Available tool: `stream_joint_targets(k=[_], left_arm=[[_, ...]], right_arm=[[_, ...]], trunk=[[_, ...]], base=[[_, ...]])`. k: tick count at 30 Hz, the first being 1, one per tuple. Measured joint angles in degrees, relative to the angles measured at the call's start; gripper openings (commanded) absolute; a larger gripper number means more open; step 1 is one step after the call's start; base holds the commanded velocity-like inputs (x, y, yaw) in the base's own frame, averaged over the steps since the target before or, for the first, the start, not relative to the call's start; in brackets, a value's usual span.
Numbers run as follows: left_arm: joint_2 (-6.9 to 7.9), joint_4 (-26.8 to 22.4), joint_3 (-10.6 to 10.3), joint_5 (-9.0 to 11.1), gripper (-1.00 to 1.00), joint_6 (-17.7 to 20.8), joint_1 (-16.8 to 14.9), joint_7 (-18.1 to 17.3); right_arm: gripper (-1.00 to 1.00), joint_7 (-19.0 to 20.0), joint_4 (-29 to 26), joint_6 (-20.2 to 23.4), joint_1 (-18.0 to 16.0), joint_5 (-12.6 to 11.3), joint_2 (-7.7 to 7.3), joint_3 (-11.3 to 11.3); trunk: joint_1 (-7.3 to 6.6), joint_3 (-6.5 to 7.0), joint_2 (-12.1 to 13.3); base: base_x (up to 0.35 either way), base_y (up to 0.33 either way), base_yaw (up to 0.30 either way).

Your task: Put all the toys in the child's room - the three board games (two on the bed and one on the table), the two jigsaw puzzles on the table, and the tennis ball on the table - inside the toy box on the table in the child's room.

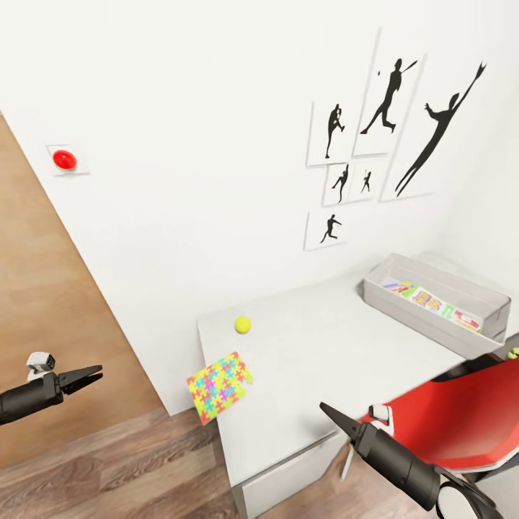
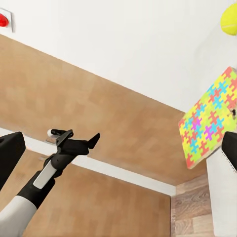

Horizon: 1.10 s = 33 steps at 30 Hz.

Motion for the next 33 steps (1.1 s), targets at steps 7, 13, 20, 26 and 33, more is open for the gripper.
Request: stream_joint_targets(k=[7, 13, 20, 26, 33], left_arm=[[0.00, 0.00, -0.04, 0.00, 1.00, 0.00, 0.00, 0.00], [0.00, 0.00, 0.00, 0.00, 1.00, 0.01, 0.00, 0.00], [0.00, 0.00, -0.03, 0.02, 1.00, 0.02, 0.00, -0.02], [0.00, 0.00, 0.00, 0.02, 1.00, 0.02, 0.00, -0.03], [0.00, 0.04, 0.00, -0.07, 1.00, 0.07, 0.00, 0.06]], right_arm=[[1.00, 0.00, 0.00, 0.00, 0.00, 0.08, 0.00, 0.00], [1.00, 0.00, 0.00, 0.00, 0.00, 0.09, 0.00, 0.05], [1.00, 0.00, 0.00, 0.00, 0.00, 0.09, 0.00, 0.07], [1.00, -0.01, 0.00, 0.00, 0.00, 0.09, 0.00, 0.09], [1.00, 0.00, 0.00, 0.00, 0.00, 0.09, 0.00, 0.04]], trunk=[[0.00, 0.67, 0.00], [-0.01, 1.24, 0.00], [0.00, 1.91, 0.01], [0.02, 2.49, 0.01], [0.02, 3.02, 0.02]], base=[[0.213, -0.024, 0.000], [0.270, -0.008, 0.000], [0.136, -0.001, 0.000], [0.092, 0.000, 0.000], [0.010, 0.000, 0.000]])
